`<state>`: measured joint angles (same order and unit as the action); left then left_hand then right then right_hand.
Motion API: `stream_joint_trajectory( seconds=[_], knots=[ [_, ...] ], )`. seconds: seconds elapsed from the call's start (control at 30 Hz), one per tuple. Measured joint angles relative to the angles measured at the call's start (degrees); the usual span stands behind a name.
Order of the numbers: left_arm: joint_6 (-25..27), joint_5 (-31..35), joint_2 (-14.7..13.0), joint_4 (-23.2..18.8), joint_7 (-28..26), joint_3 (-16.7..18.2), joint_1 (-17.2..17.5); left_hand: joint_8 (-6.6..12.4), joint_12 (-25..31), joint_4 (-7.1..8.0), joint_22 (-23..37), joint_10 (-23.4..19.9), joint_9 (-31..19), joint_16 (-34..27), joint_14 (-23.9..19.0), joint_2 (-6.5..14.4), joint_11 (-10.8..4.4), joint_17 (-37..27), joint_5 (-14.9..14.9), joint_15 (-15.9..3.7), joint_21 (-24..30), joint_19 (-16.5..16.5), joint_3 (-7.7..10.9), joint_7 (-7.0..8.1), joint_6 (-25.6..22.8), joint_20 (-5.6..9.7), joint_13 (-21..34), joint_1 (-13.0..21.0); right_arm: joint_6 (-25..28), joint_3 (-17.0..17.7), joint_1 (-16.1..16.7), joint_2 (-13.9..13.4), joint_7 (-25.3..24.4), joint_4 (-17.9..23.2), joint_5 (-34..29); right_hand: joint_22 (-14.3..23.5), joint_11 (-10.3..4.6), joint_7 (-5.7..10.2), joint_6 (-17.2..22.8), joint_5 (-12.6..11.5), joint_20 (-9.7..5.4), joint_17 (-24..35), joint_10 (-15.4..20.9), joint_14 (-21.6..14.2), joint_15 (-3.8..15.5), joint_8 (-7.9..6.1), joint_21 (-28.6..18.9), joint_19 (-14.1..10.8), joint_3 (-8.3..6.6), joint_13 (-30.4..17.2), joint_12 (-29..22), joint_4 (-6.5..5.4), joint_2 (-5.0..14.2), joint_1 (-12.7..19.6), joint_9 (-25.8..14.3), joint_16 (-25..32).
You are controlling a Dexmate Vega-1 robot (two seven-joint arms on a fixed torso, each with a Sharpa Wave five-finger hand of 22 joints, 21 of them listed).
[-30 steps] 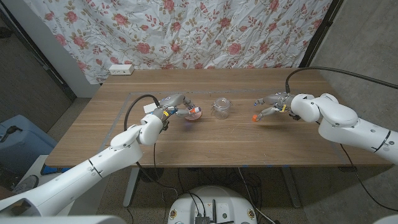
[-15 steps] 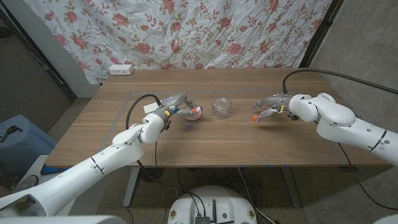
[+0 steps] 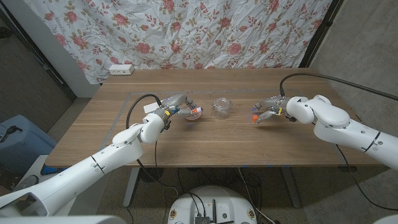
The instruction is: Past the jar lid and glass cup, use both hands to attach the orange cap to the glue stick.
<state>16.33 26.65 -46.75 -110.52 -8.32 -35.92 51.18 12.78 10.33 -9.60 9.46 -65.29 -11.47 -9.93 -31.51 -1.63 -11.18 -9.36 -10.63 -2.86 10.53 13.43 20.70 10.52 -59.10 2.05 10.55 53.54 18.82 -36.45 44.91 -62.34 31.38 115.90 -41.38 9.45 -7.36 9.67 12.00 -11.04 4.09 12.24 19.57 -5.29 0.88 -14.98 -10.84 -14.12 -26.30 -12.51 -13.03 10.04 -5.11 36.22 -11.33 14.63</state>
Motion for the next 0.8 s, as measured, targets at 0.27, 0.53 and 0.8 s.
stream_joint_trajectory(
  seconds=[0.27, 0.53, 0.8],
  knots=[
    [-0.51, -0.05, -0.09, 0.34, 0.33, -0.29, -0.24, -0.04, -0.14, 0.19, 0.0, 0.0, 0.0, 0.0, 0.0, 0.0, 0.0, 0.0, 0.0, 0.0, 0.0, 0.0, -0.28, 0.0, 0.0, 0.0, 0.0, 0.0, -0.34, -0.36, 0.55, 1.02, -1.6, -1.03, -1.79, 0.0, -0.11, 0.59, 3.25, 0.0, -0.7, -0.25, 3.16, -2.27, 0.64, -1.05, -0.43, -1.55, -0.22, 0.28, -0.54, -0.09, -0.3, 0.91, 0.15, 0.44],
    [-0.74, -0.03, -0.14, 0.51, 0.63, -0.41, -0.33, -0.05, 0.09, 0.2, 0.0, -0.01, 0.0, 0.0, 0.0, 0.0, -0.01, 0.0, 0.01, 0.0, 0.0, 0.0, -0.27, 0.0, 0.0, 0.0, -0.03, 0.0, -0.37, -0.65, 0.75, 2.34, -3.17, -1.99, -3.24, 0.0, -1.47, 1.12, 6.45, 0.46, -1.37, -0.5, 6.37, -5.29, 0.87, -1.99, -0.43, -3.98, -0.22, 0.48, -0.76, -0.09, -0.11, 2.76, 0.15, 1.32],
    [-1.11, -0.05, -0.13, 0.81, 0.74, -0.54, -0.36, -0.21, 0.09, 0.21, 0.0, -0.02, 0.0, 0.0, 0.1, 0.0, -0.02, 0.0, 0.01, -0.11, 0.0, 0.0, -0.26, 0.0, 0.0, 0.0, -0.05, 0.0, -0.37, -0.88, 0.75, 3.17, -4.44, -2.66, -4.39, 0.0, -2.78, 1.3, 9.74, 0.46, -2.26, -0.53, 9.56, -7.24, 1.39, -2.85, -0.43, -5.13, -0.21, 0.79, -0.97, -0.09, 0.0, 4.22, 0.42, 1.72]
  ],
)
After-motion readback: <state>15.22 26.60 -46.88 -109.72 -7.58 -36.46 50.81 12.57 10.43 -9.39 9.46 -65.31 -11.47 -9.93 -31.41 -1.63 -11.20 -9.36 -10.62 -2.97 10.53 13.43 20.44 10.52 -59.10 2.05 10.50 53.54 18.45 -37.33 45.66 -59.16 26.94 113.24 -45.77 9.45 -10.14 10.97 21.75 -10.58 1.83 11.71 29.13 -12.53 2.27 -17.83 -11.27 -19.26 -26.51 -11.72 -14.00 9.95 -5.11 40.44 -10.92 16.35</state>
